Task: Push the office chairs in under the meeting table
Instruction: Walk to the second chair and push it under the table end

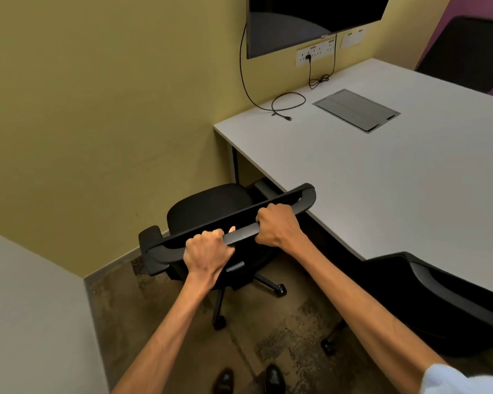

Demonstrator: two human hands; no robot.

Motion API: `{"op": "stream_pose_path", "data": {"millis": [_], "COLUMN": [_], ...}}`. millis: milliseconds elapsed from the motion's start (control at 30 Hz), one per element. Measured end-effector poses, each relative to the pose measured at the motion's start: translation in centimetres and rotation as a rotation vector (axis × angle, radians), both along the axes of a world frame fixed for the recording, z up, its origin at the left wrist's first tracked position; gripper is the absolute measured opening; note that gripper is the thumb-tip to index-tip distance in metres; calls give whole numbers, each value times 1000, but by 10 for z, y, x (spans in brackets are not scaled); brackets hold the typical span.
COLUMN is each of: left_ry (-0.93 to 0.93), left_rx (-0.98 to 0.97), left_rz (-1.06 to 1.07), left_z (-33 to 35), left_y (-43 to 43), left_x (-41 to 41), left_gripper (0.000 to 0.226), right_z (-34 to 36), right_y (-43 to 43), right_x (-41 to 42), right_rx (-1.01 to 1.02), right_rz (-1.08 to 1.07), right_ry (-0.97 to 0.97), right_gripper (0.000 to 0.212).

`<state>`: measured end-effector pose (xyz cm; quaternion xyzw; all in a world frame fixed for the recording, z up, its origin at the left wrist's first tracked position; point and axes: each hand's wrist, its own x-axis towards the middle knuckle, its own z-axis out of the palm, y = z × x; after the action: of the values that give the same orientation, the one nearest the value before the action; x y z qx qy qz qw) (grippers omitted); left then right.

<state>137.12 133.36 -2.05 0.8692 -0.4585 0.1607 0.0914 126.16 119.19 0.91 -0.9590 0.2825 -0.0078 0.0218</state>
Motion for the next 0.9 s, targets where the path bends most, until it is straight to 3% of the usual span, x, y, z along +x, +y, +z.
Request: {"op": "stream_pose_path", "data": {"millis": [467, 900], "left_ry": [-59, -82], "left_rx": [-57, -65], "left_rz": [-354, -732], "left_z": [-1, 1], "left_y": [0, -88], "left_x": [63, 159], "left_gripper": [52, 57], "right_z": [-5, -5], "right_y": [44, 29], "right_x": [11, 75], "right_rx": [25, 38], "right_rz": [-248, -556], "right_ry": [-91, -165], "right_gripper": [11, 21]}}
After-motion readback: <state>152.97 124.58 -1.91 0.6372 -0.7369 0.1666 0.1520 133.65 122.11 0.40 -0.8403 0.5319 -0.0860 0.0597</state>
